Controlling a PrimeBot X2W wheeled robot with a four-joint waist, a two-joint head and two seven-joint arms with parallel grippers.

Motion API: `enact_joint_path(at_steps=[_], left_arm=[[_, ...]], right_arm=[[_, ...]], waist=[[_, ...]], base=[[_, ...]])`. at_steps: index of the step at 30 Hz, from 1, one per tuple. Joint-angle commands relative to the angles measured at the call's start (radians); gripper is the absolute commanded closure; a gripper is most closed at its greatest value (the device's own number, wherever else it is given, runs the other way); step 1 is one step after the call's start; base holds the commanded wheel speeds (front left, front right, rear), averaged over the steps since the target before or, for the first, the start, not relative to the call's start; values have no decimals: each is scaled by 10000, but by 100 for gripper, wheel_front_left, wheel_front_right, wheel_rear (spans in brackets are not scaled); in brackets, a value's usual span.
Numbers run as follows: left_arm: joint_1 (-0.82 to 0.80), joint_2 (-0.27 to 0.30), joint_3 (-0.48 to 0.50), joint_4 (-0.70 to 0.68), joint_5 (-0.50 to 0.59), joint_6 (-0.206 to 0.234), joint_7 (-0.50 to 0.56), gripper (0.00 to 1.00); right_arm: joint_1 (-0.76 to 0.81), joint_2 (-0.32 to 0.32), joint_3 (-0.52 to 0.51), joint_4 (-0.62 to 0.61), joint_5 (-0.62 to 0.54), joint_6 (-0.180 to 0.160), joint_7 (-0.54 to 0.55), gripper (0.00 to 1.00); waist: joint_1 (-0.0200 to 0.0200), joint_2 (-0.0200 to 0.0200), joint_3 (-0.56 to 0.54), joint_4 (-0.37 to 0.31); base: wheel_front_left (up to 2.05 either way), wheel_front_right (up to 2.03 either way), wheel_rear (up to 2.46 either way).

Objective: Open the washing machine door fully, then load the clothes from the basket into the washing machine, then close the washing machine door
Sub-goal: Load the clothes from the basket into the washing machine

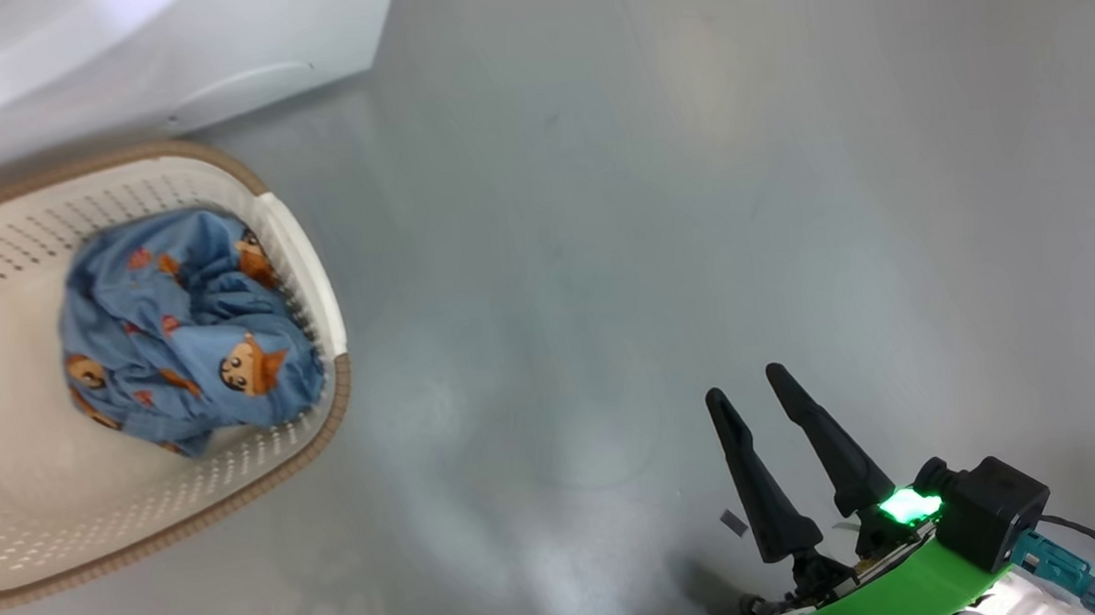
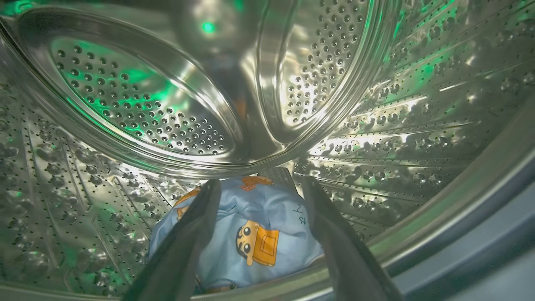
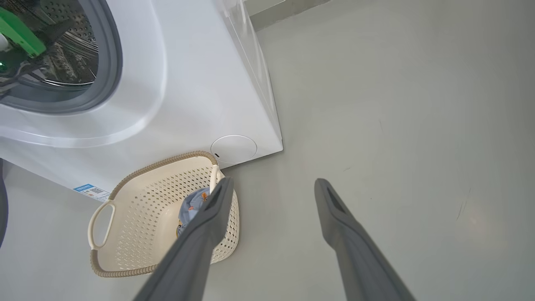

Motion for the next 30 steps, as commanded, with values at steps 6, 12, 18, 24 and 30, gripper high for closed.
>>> enact_joint_path(at_steps=[6,12,18,24,30], left_arm=[[577,12,-25,-11,-218,-8,-283,0],[1324,-482,119,69,-594,-30,-399,0],[2164,-1003,176,-50,-876,-113,-435,0],[3488,-1626,260,-601,-1223,-329,-446,0],[5499,-2106,382,-2056,-1401,-489,-448,0]], right_arm=[[-86,-154,18,-2,-96,62,-48,0],[-83,-154,-82,261,-246,62,-48,0],[-44,-154,-303,474,-385,62,-48,0],[-35,-154,-678,675,-724,62,-48,0],[7,-154,-1235,768,-1044,62,-48,0]], waist=[[0,0,-775,413],[0,0,-1416,704],[0,0,-2050,1046],[0,0,-2841,1549],[0,0,-3613,2138]], base=[[0,0,0],[0,0,0],[0,0,0],[0,0,0],[0,0,0]])
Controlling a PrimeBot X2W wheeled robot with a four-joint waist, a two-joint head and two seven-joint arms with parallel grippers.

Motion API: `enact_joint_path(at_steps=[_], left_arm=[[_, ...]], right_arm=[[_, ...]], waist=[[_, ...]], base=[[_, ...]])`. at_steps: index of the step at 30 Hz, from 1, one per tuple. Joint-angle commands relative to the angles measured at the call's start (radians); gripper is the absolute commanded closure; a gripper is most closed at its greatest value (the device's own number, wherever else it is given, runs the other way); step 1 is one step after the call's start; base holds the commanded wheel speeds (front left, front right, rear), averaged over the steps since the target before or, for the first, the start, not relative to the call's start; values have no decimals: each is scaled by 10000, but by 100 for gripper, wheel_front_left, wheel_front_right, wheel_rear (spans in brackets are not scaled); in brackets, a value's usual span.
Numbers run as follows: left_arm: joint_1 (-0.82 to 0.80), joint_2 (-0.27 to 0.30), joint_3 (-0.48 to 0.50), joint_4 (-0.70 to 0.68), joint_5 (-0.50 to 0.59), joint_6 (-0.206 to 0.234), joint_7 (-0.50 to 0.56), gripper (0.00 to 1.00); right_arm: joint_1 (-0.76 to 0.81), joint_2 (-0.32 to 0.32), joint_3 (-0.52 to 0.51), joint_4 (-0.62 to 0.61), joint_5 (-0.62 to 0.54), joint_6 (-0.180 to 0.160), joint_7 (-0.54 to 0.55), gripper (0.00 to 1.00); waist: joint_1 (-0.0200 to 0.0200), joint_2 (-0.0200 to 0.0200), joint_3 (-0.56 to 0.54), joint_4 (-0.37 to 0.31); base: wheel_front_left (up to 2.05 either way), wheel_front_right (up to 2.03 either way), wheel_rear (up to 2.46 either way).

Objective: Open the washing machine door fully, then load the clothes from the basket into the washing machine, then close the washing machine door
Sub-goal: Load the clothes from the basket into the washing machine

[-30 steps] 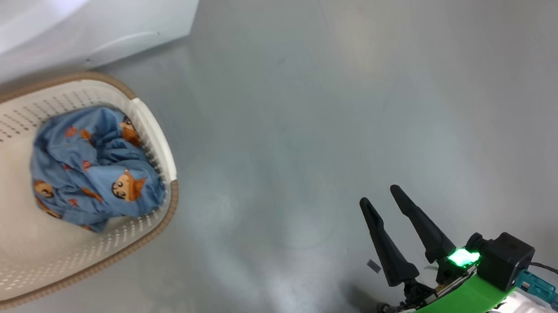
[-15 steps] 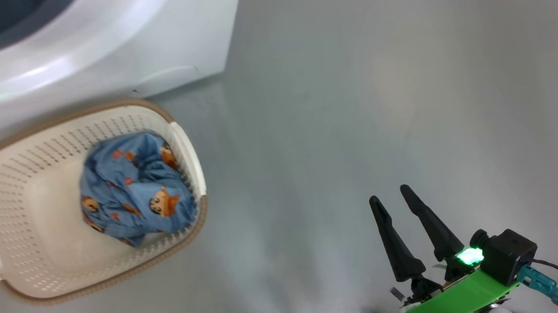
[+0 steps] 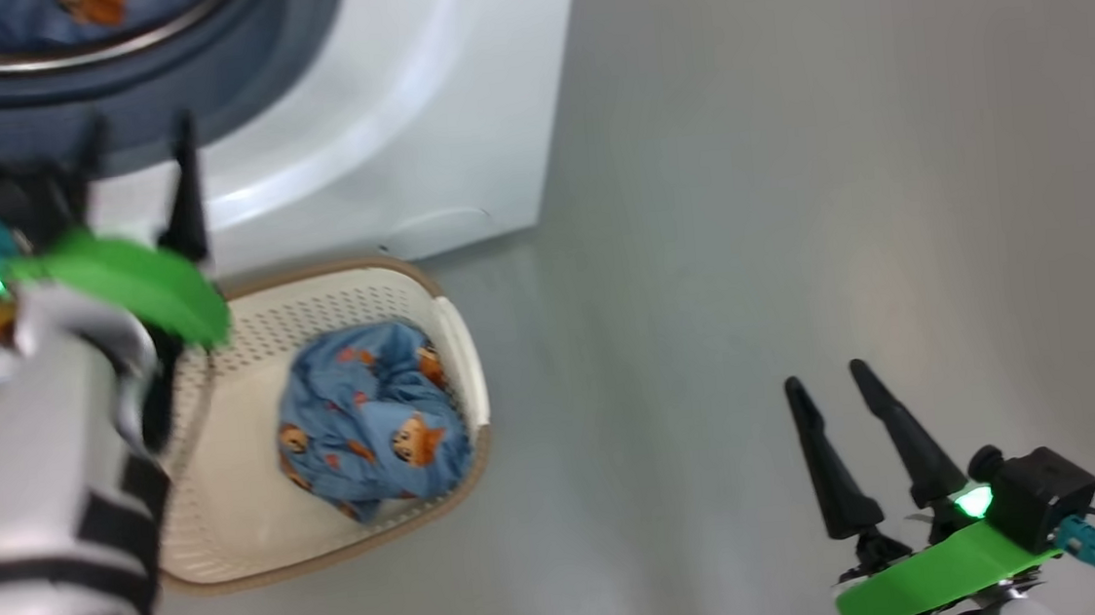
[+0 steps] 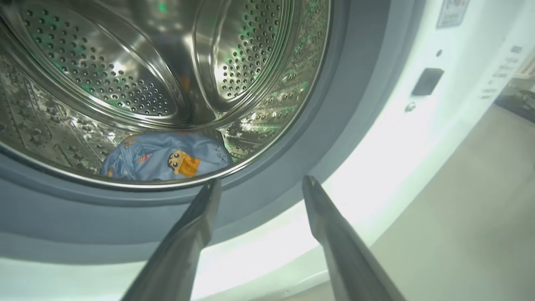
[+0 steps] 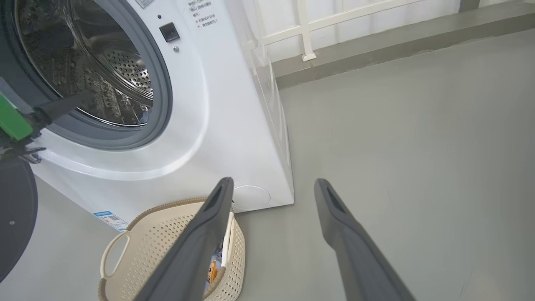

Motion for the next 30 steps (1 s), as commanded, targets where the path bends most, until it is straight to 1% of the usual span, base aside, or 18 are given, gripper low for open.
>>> enact_joint_path(at_steps=[1,11,19,24,30], left_arm=[[390,326,280,-461,-28,-47,-63,0],[4122,-251,473,-3071,200,19,-64,0],[6831,-791,699,-4832,433,262,-64,0],[7898,-976,915,-5644,845,463,-64,0],[8910,-1255,1540,-6437,843,574,-64,0]], right_arm=[[131,-95,110,-178,-140,62,-48,0],[496,-95,-479,-59,-583,62,-48,0],[824,-95,-689,-11,-770,62,-48,0],[1032,-95,-753,32,-872,62,-48,0],[1348,-95,-956,-21,-947,62,-48,0]], waist=[[0,0,-706,686],[0,0,-1741,1591],[0,0,-2431,2214],[0,0,-2784,2551],[0,0,-3126,2867]], base=[[0,0,0],[0,0,0],[0,0,0],[0,0,0],[0,0,0]])
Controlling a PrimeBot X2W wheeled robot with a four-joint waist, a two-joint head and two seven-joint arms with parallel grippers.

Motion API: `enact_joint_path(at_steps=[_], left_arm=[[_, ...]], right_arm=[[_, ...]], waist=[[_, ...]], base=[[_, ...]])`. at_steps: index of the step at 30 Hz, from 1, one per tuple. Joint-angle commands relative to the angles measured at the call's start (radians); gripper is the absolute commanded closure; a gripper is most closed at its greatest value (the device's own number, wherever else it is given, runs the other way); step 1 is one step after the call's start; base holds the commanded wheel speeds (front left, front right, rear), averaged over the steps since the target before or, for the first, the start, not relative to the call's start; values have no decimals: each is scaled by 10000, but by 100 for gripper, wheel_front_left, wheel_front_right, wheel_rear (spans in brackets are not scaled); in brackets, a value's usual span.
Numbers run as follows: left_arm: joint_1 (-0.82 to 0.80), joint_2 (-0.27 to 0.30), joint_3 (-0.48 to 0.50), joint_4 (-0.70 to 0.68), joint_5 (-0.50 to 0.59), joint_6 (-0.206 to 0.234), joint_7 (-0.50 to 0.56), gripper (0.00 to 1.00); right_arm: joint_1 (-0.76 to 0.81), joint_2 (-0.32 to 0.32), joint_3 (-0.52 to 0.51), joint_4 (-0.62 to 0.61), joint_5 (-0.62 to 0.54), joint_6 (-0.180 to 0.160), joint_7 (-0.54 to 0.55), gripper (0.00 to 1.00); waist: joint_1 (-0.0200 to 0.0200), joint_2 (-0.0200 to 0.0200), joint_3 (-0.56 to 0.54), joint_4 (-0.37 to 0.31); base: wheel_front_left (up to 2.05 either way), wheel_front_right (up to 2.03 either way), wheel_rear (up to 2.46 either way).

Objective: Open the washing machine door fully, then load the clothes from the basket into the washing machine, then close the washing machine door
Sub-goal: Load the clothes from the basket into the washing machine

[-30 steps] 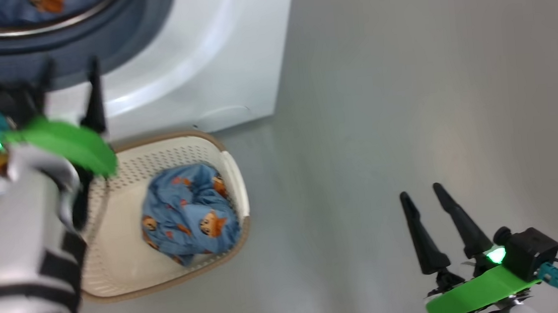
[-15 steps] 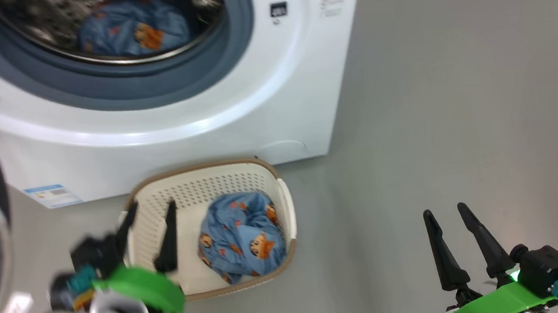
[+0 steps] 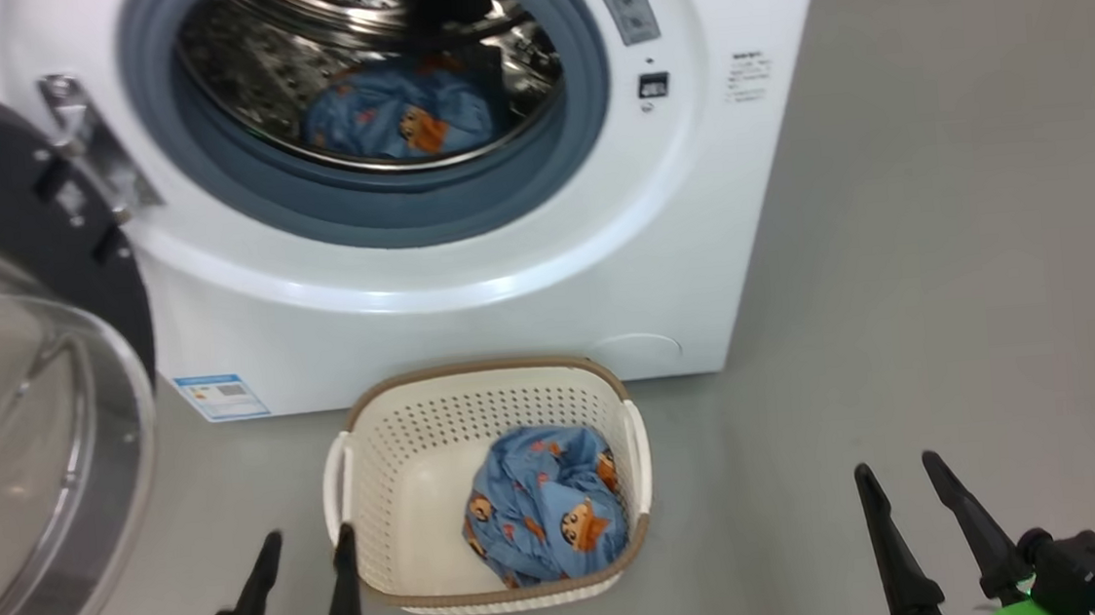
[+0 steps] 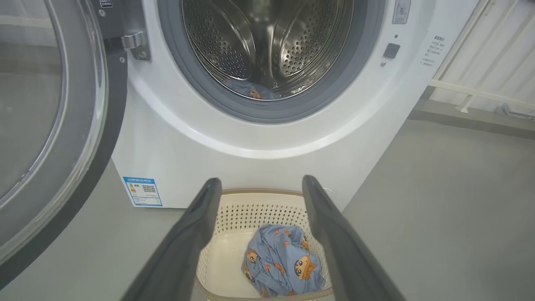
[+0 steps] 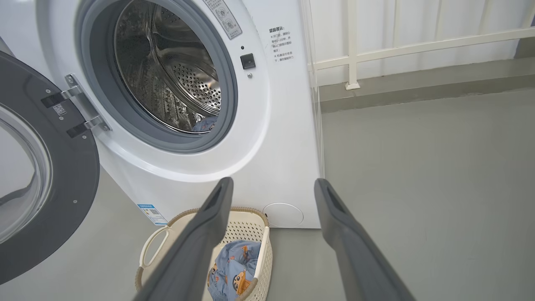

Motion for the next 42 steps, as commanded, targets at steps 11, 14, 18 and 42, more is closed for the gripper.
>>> enact_joint_path(at_steps=[11,14,18,42], left_arm=[[1144,-82,1158,-909,636,108,-64,0],[1430,-97,1376,-981,710,47,-64,0],[1742,-113,1669,-1077,756,50,-64,0],[1956,-125,1812,-1296,391,334,-64,0]], right_arm=[[749,-85,-303,-490,-161,62,-48,0],[867,-85,-357,-544,-188,62,-48,0],[955,-85,-410,-587,-229,62,-48,0],[951,-85,-341,-662,-266,62,-48,0]], waist=[[0,0,-932,495],[0,0,-1032,459],[0,0,-1131,365],[0,0,-1204,-113]], base=[[0,0,0],[0,0,0],[0,0,0],[0,0,0]])
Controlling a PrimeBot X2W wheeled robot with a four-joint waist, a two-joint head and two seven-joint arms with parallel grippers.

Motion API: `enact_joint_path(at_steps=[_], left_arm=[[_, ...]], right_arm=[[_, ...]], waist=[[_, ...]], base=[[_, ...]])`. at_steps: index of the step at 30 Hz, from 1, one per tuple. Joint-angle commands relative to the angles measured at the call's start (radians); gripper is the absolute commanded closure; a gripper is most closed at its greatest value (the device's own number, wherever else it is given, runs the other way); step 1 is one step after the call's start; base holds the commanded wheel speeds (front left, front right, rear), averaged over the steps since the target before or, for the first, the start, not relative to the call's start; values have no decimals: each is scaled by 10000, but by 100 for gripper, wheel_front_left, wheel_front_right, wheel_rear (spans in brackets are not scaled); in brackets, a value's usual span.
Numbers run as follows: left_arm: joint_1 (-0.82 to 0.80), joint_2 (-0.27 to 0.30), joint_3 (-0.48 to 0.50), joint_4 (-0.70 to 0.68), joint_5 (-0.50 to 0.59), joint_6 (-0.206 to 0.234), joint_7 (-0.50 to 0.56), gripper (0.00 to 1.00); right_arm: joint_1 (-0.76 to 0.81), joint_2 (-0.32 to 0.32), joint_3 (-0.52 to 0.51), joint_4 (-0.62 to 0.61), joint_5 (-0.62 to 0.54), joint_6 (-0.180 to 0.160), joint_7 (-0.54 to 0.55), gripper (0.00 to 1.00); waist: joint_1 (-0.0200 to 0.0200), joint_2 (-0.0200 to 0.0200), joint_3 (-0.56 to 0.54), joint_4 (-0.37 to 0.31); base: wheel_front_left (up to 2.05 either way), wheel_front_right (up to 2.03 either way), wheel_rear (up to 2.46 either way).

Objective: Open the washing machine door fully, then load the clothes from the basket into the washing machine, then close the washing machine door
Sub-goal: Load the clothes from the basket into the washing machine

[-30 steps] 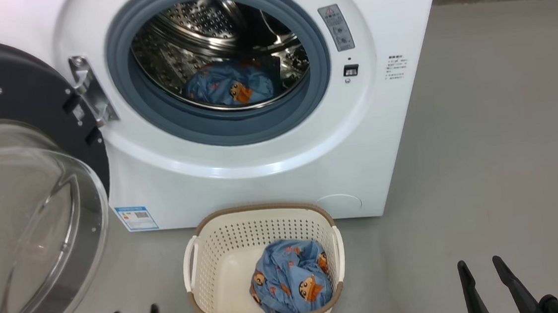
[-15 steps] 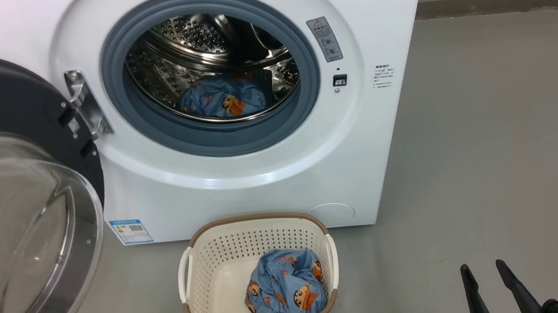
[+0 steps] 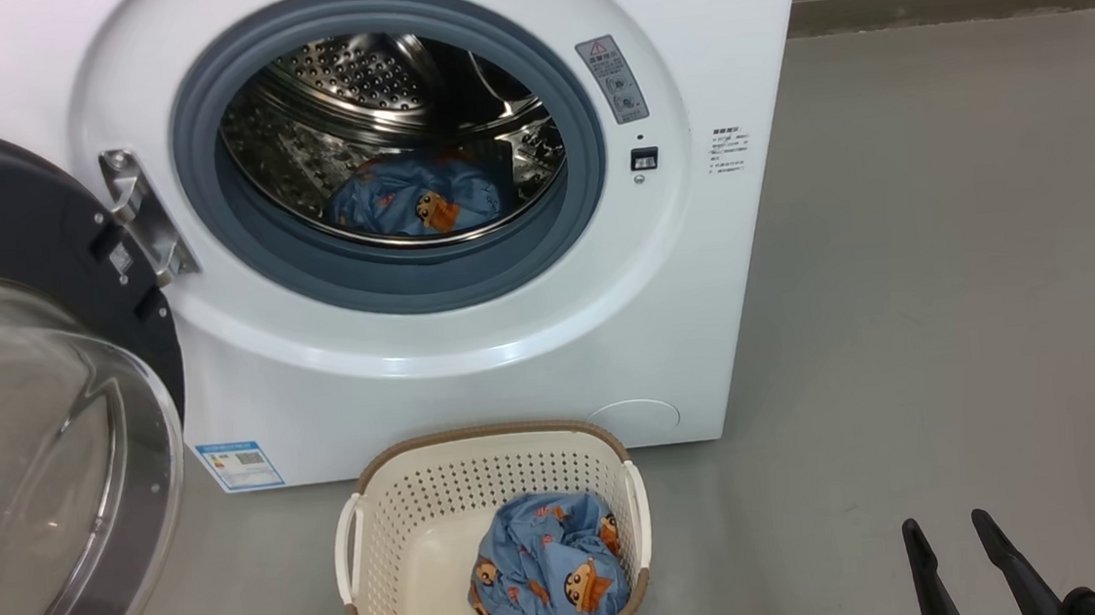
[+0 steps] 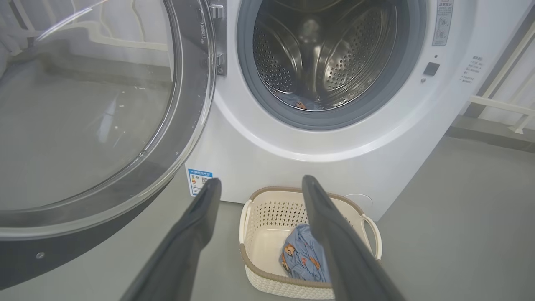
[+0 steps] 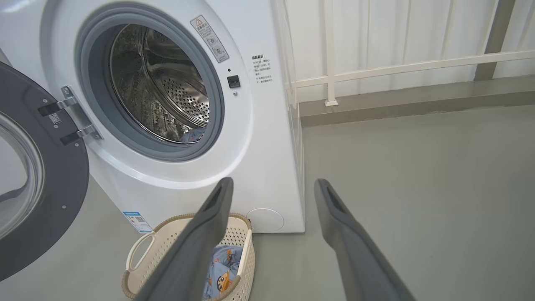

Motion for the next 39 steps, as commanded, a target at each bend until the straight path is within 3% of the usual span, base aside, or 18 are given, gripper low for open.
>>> enact_joint_path(at_steps=[1,25,32,39], left_arm=[[-193,23,333,-266,-30,52,-64,0],[-231,22,497,-118,167,-224,-65,0],[-518,27,297,593,252,-652,-65,0],[-1561,412,-178,1441,116,-1005,48,0]], right_arm=[[-228,-119,255,-244,-68,62,-48,0],[-358,-119,419,-234,-96,62,-48,0],[-405,-119,558,-267,23,62,-48,0],[-869,-119,794,-519,205,62,-48,0]], waist=[[0,0,2,-16],[0,0,172,-393],[0,0,493,-684],[0,0,1705,-1131]], base=[[0,0,0],[0,0,0],[0,0,0],[0,0,0]])
